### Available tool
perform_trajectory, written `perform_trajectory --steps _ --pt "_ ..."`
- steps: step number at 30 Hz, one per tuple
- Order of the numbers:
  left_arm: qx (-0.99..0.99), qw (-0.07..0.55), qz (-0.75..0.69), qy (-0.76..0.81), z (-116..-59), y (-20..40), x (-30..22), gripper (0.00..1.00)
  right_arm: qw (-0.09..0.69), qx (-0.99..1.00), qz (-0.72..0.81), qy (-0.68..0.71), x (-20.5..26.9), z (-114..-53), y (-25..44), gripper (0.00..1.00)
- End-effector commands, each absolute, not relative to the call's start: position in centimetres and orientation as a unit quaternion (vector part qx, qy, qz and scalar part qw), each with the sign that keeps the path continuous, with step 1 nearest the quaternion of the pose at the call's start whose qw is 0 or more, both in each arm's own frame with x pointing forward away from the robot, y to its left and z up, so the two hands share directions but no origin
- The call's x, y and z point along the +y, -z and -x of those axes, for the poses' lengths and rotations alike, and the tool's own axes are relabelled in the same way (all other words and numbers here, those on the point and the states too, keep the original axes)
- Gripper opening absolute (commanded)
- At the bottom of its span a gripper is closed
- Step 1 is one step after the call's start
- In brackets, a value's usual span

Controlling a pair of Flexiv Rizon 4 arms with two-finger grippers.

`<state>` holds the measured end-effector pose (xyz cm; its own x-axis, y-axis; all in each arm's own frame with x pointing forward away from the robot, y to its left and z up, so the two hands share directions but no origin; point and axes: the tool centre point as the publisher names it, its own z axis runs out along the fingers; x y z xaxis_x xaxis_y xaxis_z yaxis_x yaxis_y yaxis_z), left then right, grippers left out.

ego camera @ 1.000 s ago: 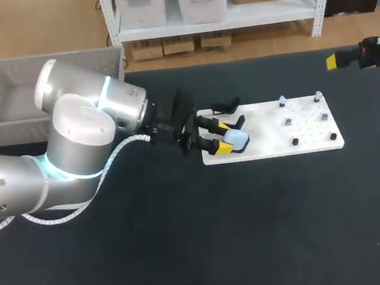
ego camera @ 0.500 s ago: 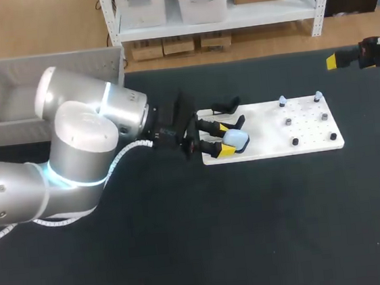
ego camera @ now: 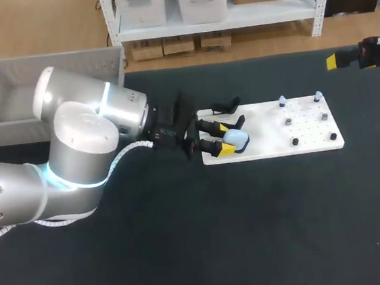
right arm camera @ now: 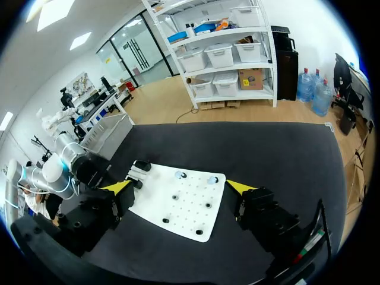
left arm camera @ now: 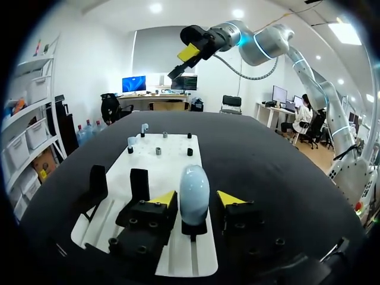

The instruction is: Pick up each earbud case from the left stands, insert the matching earbuds, close the lid, and place the case in the box.

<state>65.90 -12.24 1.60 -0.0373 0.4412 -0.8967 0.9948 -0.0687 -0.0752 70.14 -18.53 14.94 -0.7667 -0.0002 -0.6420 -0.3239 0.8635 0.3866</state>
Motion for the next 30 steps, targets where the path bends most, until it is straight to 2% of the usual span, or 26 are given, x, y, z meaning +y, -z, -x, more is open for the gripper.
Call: perform_trajectory --steps 1,3,5,9,15,30 --pt "0.591 0.339 -0.607 0.409 -65.9 -1.4 -12.3 0.3 0.33 0.907 0.089 -0.246 -18.5 -70.1 -14.9 1.0" --pt "0.591 0.338 -0.608 0.409 -65.9 -1.4 -12.3 0.2 0.33 0.907 0.089 -0.246 -18.5 -70.1 -14.9 1.0" --pt "0.591 0.337 -0.608 0.408 -65.9 -1.4 -12.2 0.16 0.33 0.907 0.089 -0.246 -18.5 -70.1 -14.9 1.0" --pt "0.592 0.338 -0.61 0.404 -65.7 -1.5 -12.0 0.0 0.33 0.907 0.089 -0.246 -18.5 -70.1 -14.9 1.0" --pt "0.585 0.352 -0.622 0.384 -65.0 -3.2 -11.7 0.0 0.33 0.907 0.089 -0.246 -18.5 -70.1 -14.9 1.0" --pt "0.504 0.463 -0.606 0.405 -63.3 -8.6 -12.1 0.0 0.33 0.907 0.089 -0.246 -18.5 -70.1 -14.9 1.0"
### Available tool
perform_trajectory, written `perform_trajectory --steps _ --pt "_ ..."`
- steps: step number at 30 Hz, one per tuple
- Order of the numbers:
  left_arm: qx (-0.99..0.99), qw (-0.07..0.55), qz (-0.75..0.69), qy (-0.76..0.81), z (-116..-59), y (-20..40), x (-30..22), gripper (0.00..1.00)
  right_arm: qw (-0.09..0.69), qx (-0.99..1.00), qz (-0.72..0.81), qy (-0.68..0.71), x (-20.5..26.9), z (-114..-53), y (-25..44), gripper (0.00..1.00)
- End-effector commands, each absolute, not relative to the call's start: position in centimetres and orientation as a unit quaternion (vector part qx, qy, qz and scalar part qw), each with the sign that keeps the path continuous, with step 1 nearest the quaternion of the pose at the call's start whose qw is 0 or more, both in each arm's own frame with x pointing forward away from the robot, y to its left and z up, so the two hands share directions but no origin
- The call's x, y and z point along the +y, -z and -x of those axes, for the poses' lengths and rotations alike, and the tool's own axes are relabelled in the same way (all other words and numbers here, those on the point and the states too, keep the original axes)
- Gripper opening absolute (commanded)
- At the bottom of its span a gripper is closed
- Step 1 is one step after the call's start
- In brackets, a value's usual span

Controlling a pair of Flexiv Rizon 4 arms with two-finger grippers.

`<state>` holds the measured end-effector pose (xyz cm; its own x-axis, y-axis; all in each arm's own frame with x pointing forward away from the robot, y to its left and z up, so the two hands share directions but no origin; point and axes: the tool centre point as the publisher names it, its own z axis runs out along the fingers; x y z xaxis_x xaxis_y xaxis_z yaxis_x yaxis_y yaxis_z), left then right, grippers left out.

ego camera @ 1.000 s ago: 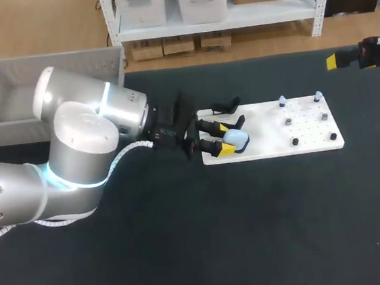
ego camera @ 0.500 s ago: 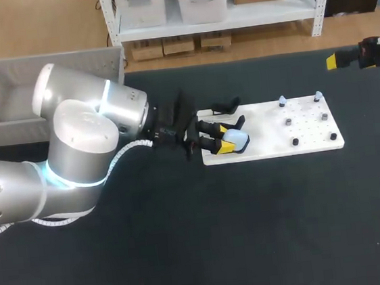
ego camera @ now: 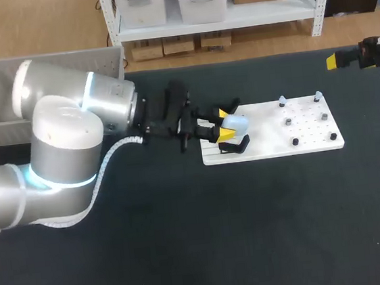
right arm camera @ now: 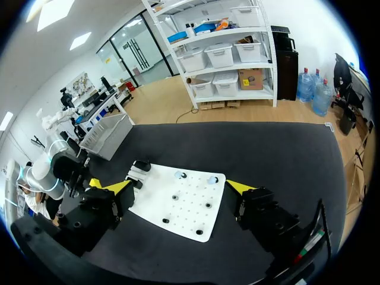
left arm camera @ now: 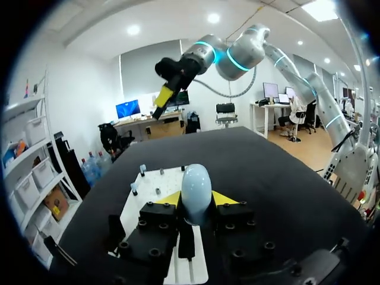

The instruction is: Pick up each earbud case from the left stands, insert the matching earbuds, close the lid, and place the case in the box.

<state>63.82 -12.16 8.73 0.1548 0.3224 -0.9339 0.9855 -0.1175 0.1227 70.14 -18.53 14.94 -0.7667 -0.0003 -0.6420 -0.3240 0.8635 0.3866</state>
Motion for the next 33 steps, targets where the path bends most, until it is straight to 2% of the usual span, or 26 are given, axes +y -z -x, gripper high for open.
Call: perform_trajectory --steps 1,17,33 --pt "0.498 0.471 -0.6 0.412 -63.3 -8.6 -12.2 0.0 0.33 0.907 0.089 -0.246 -18.5 -70.1 -14.9 1.0" --pt "0.477 0.512 -0.553 0.451 -62.7 -9.3 -14.9 0.0 0.33 0.907 0.089 -0.246 -18.5 -70.1 -14.9 1.0" --pt "0.494 0.484 -0.534 0.486 -61.6 -8.1 -14.9 0.0 0.33 0.907 0.089 -0.246 -18.5 -70.1 -14.9 1.0"
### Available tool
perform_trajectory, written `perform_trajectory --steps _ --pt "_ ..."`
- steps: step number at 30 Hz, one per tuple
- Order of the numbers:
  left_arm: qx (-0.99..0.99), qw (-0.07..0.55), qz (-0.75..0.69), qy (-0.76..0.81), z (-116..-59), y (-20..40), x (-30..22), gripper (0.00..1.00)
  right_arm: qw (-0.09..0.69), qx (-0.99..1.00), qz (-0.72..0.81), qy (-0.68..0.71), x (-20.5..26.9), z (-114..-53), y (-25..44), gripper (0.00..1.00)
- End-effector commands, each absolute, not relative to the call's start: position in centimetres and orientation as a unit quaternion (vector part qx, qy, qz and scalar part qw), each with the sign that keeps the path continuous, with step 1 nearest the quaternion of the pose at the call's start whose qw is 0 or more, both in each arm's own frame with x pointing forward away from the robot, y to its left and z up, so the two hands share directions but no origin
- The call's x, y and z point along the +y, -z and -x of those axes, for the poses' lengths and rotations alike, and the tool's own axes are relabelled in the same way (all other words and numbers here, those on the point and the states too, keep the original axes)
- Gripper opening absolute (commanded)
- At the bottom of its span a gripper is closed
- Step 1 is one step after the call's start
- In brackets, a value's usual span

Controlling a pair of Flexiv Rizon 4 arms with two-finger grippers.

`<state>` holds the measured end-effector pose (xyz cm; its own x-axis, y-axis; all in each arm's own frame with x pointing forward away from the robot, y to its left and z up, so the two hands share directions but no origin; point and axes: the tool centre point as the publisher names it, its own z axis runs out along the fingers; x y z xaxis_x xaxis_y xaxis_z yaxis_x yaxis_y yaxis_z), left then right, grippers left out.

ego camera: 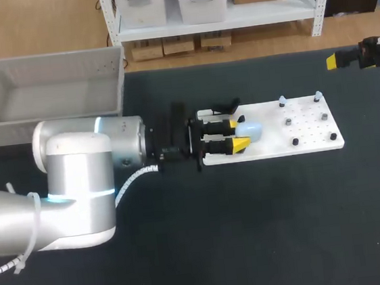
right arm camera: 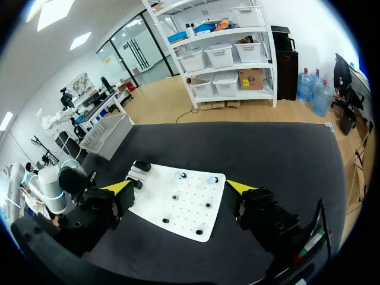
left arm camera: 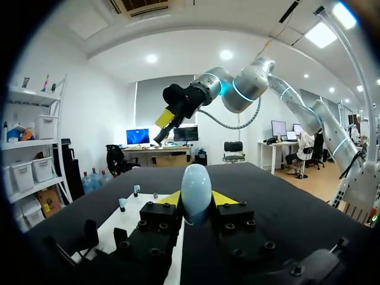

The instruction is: Pick up each earbud case from the left stands, insert the matching earbuds, close the lid, and place the case in the box.

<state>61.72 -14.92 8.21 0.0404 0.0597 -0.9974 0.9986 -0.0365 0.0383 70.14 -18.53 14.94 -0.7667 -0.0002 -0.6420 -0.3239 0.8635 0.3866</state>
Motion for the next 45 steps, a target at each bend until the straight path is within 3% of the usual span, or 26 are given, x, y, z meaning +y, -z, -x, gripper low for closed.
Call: perform_trajectory --steps 1,11,21,45 --pt "0.492 0.483 -0.534 0.489 -61.6 -8.1 -14.9 0.0 0.33 0.907 0.089 -0.246 -18.5 -70.1 -14.9 1.0" --pt "0.488 0.476 -0.539 0.495 -61.4 -7.7 -15.2 0.0 0.33 0.907 0.092 -0.246 -18.5 -69.8 -14.9 1.0" --pt "0.486 0.476 -0.541 0.494 -61.4 -7.7 -15.2 0.0 0.338 0.896 0.138 -0.253 -16.0 -64.3 -15.8 1.0" --pt "0.486 0.476 -0.541 0.494 -61.4 -7.7 -15.2 0.0 0.246 0.899 0.237 -0.274 -5.2 -57.1 -12.9 1.0"
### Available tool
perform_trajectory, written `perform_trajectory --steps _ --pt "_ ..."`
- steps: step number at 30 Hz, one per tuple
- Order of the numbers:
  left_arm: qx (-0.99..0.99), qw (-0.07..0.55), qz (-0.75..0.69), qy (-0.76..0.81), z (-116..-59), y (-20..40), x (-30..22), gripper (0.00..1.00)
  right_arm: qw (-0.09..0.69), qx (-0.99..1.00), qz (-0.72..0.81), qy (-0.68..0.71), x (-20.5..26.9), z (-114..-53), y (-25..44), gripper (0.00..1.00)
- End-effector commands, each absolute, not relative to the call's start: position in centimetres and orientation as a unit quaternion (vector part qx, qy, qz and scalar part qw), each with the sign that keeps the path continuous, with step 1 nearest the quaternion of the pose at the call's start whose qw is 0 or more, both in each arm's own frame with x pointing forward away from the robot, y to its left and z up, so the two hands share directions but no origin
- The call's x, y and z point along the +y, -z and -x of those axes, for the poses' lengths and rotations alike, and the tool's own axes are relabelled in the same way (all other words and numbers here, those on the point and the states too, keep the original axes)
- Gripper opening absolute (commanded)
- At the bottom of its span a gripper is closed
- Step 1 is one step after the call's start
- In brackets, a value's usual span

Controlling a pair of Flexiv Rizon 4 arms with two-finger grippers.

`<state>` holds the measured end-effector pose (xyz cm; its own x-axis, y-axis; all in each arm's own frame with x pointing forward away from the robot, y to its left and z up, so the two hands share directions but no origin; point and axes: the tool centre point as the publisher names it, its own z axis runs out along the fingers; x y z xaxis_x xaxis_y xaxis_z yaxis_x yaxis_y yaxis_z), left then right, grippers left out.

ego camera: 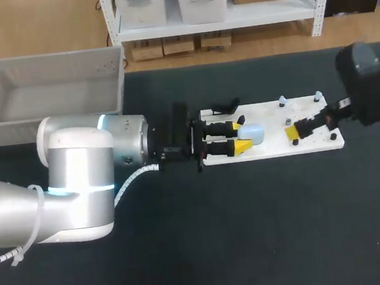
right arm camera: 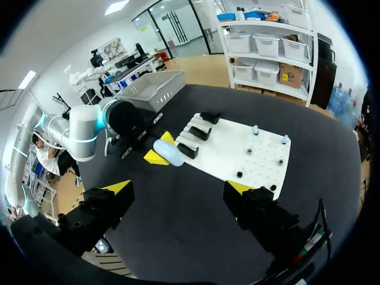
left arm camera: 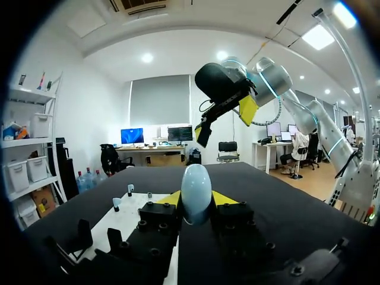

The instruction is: Pick up each earbud case from the left stands, insert the matching earbuds, close the lid, and place the case in the box.

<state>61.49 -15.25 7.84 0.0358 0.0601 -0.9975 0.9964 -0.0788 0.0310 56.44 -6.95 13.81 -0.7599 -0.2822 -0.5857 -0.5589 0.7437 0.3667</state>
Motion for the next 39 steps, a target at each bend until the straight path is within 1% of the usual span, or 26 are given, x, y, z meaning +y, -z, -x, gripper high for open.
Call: perform_trajectory --steps 1,8,17,39 --pt "0.486 0.476 -0.541 0.494 -61.4 -7.7 -15.2 0.0 0.243 0.899 0.239 -0.276 -4.9 -57.0 -12.7 1.0" --pt "0.486 0.476 -0.541 0.494 -61.4 -7.7 -15.2 0.0 0.219 0.902 0.248 -0.278 -2.9 -56.9 -11.1 1.0" --pt "0.486 0.476 -0.541 0.494 -61.4 -7.7 -15.2 0.0 0.205 0.905 0.249 -0.278 -1.6 -57.5 -10.1 1.0" --pt "0.486 0.476 -0.541 0.494 -61.4 -7.7 -15.2 0.0 0.19 0.917 0.213 -0.278 -1.8 -59.7 -8.0 1.0"
